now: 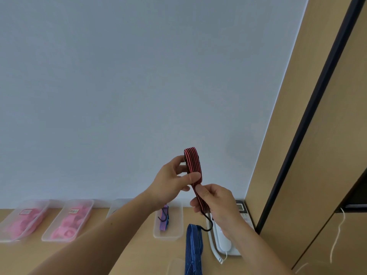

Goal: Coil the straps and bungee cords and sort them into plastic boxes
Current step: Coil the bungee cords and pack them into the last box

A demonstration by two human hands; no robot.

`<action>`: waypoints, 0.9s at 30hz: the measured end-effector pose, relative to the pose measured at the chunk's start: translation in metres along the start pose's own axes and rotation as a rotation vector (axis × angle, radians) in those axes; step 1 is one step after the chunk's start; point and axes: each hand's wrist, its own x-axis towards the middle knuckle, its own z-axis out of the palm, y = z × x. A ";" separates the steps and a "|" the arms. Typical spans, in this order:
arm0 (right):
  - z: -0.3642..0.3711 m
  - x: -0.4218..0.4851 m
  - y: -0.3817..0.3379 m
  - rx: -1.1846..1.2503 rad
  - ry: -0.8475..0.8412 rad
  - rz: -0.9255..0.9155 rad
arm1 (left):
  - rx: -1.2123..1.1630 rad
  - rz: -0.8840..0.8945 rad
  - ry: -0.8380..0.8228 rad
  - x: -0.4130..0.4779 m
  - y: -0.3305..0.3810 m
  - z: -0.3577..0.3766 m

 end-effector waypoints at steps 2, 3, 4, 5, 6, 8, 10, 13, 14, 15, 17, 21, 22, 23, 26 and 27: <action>0.000 0.001 0.001 0.005 -0.035 0.018 | 0.110 0.060 0.060 0.002 -0.003 -0.003; 0.000 0.001 0.001 0.025 -0.043 0.029 | 0.188 0.103 0.070 0.002 -0.005 -0.003; 0.000 0.002 0.001 0.049 -0.045 0.040 | 0.286 0.156 0.064 0.002 -0.009 -0.004; 0.000 0.003 -0.001 0.076 -0.043 0.050 | 0.401 0.218 0.056 0.000 -0.014 -0.003; 0.001 0.003 -0.002 0.106 -0.042 0.056 | 0.519 0.285 0.058 -0.002 -0.017 -0.002; 0.003 0.004 -0.006 0.203 -0.044 0.073 | 0.692 0.416 0.093 -0.004 -0.021 0.000; 0.003 0.005 -0.009 0.331 -0.052 0.118 | 0.801 0.524 0.142 -0.005 -0.024 0.002; 0.000 0.004 -0.011 0.425 -0.084 0.172 | 0.909 0.630 0.165 -0.006 -0.027 0.006; -0.001 0.004 -0.009 0.424 -0.102 0.182 | 0.897 0.615 0.124 -0.006 -0.027 0.006; -0.002 0.004 -0.007 0.417 -0.118 0.186 | 0.875 0.584 0.065 -0.005 -0.027 0.004; -0.004 0.005 -0.004 0.412 -0.120 0.177 | 0.834 0.504 -0.052 -0.004 -0.026 -0.001; -0.016 0.006 -0.003 0.389 -0.042 0.099 | 0.857 0.412 -0.269 -0.005 -0.024 -0.007; -0.019 0.006 -0.003 0.366 -0.036 0.076 | 0.844 0.374 -0.317 -0.006 -0.025 -0.007; -0.021 0.006 -0.003 0.340 -0.034 0.052 | 0.793 0.328 -0.348 -0.007 -0.025 -0.006; -0.022 0.005 -0.006 0.120 0.025 -0.067 | 0.418 0.153 -0.305 -0.009 -0.019 0.005; -0.022 0.005 -0.005 -0.013 0.065 -0.138 | 0.269 0.092 -0.225 -0.009 -0.016 0.011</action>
